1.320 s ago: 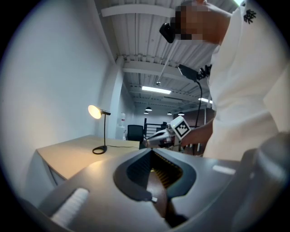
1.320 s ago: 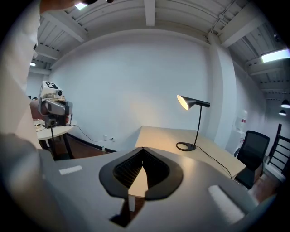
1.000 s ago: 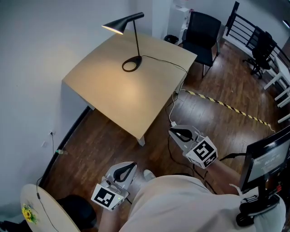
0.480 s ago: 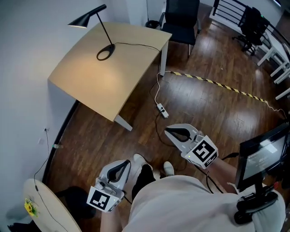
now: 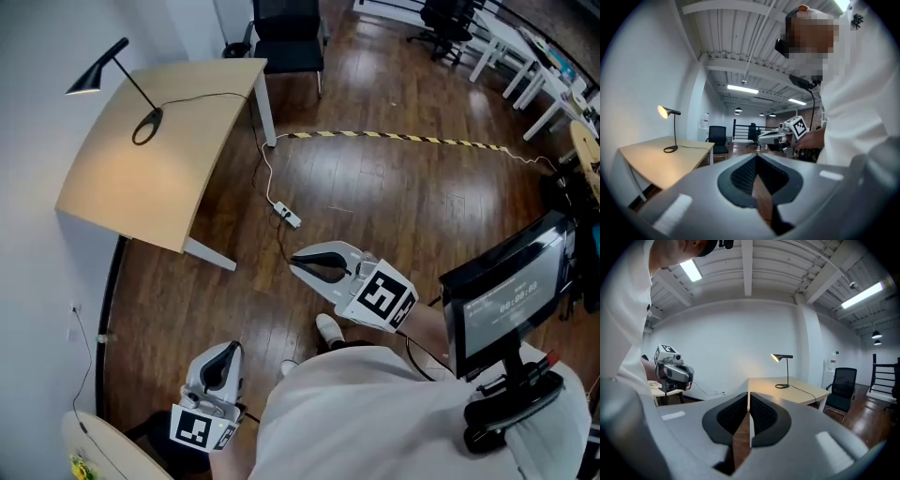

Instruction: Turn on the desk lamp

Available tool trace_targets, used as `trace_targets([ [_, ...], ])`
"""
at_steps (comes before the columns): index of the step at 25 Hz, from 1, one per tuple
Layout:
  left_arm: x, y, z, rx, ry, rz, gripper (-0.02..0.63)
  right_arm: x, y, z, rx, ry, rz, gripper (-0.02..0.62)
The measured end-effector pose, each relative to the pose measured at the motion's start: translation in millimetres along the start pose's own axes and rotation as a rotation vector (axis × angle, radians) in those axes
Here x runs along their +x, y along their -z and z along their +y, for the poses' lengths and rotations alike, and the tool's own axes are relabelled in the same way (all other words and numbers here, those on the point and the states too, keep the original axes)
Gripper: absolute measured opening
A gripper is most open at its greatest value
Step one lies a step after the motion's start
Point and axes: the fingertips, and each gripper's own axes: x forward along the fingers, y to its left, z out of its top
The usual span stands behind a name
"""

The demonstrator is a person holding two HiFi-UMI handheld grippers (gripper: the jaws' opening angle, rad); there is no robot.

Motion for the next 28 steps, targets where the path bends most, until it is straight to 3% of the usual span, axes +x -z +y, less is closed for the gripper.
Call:
trace_targets([
  [10, -32.7, -24.0, 13.8, 0.029, 0.077, 0.019, 0.017, 8.7, -43.5, 35.3, 0.014, 0.037, -0.022, 0.006],
  [16, -80.0, 1.1, -7.7, 0.033, 0.083, -0.003, 0.017, -2.0, -34.8, 93.2, -0.013, 0.04, -0.032, 0.006],
  [28, -102.5, 7.4, -5.3, 0.023, 0.113, -0.011, 0.017, 2.1, -42.4, 115.5, -0.041, 0.072, -0.017, 0.006],
])
